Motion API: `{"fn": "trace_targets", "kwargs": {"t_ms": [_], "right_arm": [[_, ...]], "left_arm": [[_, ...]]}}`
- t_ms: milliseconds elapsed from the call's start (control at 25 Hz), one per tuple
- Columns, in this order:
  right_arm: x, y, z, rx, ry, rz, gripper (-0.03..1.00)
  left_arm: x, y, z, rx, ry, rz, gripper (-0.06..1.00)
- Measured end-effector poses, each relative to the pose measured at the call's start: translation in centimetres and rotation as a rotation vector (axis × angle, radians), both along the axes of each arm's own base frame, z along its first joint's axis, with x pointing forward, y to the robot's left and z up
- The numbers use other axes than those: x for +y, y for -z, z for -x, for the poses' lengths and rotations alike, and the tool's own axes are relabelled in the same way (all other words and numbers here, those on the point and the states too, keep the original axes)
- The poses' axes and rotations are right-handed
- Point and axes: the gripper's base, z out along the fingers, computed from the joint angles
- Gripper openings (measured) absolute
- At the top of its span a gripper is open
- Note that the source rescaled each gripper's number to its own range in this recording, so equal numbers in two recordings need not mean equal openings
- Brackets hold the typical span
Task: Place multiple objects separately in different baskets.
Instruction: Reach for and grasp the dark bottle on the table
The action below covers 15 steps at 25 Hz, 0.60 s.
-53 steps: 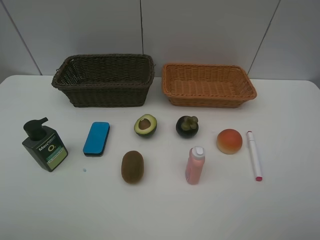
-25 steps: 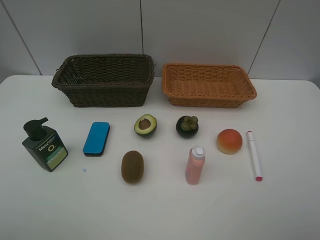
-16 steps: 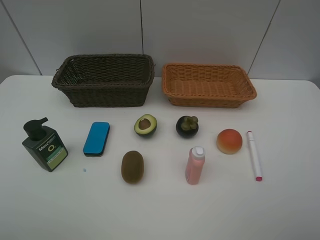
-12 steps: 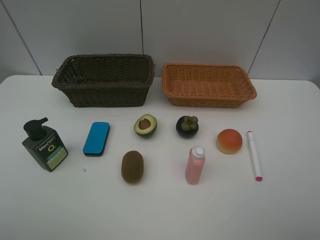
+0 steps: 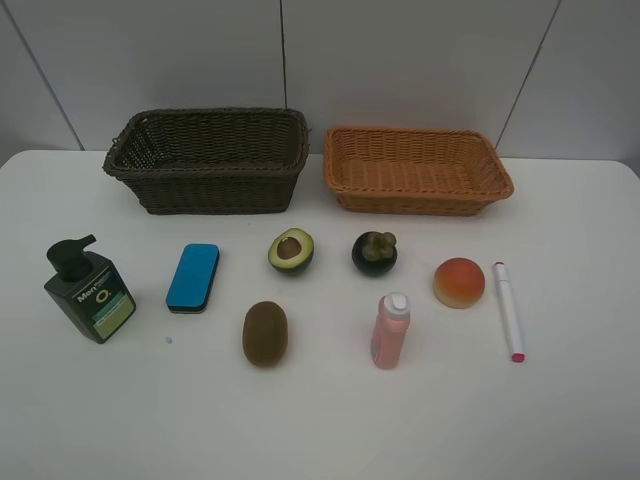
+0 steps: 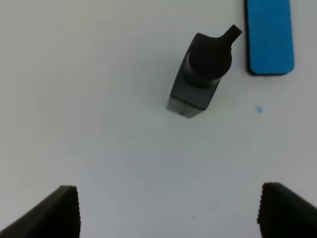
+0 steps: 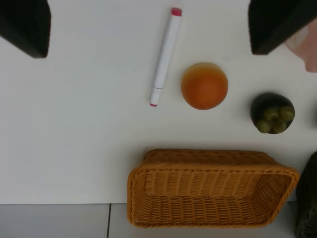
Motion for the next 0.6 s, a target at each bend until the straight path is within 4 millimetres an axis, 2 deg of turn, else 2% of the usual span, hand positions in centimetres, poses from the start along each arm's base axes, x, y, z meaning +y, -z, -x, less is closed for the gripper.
{"fn": "trace_targets", "kwargs": {"t_ms": [160,320,440,600], "right_arm": [[0.0,0.0,0.0,0.000,0.000,0.000,1.00],[0.0,0.0,0.0,0.000,0.000,0.000,1.00],[0.0,0.0,0.0,0.000,0.000,0.000,1.00],[0.0,0.0,0.0,0.000,0.000,0.000,1.00]], "left_arm": [[-0.2,1.6,-5.7,0.174,0.093,-0.045,0.83],[-1.4,3.4,-9.9,0.297,0.226,-0.060,0.83],[-2.3,5.0,-11.9,0.357,0.270,-0.059,0.83],[-2.4,6.7,-13.0,0.404,0.281,-0.076,0.83]]}}
